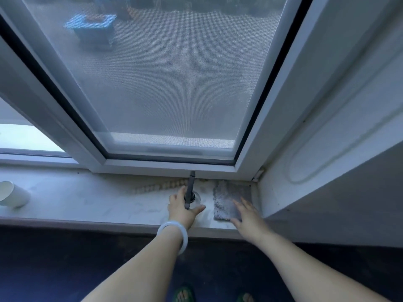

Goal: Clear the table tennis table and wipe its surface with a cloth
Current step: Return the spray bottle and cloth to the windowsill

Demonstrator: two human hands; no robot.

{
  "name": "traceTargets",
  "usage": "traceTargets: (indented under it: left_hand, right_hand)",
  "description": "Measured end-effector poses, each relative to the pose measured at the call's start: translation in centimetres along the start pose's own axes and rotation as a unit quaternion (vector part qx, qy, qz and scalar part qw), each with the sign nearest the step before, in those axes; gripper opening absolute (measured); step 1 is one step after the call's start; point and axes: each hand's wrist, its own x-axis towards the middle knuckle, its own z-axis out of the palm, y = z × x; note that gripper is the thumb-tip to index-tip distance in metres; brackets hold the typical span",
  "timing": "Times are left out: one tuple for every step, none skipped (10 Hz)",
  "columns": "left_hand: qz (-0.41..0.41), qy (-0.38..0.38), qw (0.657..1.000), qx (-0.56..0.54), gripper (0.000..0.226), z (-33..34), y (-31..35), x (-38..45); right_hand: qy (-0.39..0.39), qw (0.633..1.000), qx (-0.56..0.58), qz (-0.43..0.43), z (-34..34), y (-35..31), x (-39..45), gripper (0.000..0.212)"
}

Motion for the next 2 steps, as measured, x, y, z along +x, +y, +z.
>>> traceTargets:
  left_hand:
    - [-0.019,0.009,1.0,0.017,0.082,-0.1,-0.1,-0.8]
    - [-0.063,0.057,0.995,0.053,0.082,-0.5,-0.5,-2.8]
  right_hand:
    - [0.02,1.0,0.022,0.006,-0.3,-0.1,-1.3,0.067]
    - [0.049,0.998,0.032,-0.003,-0.7,-0.2,-2.4,0.068]
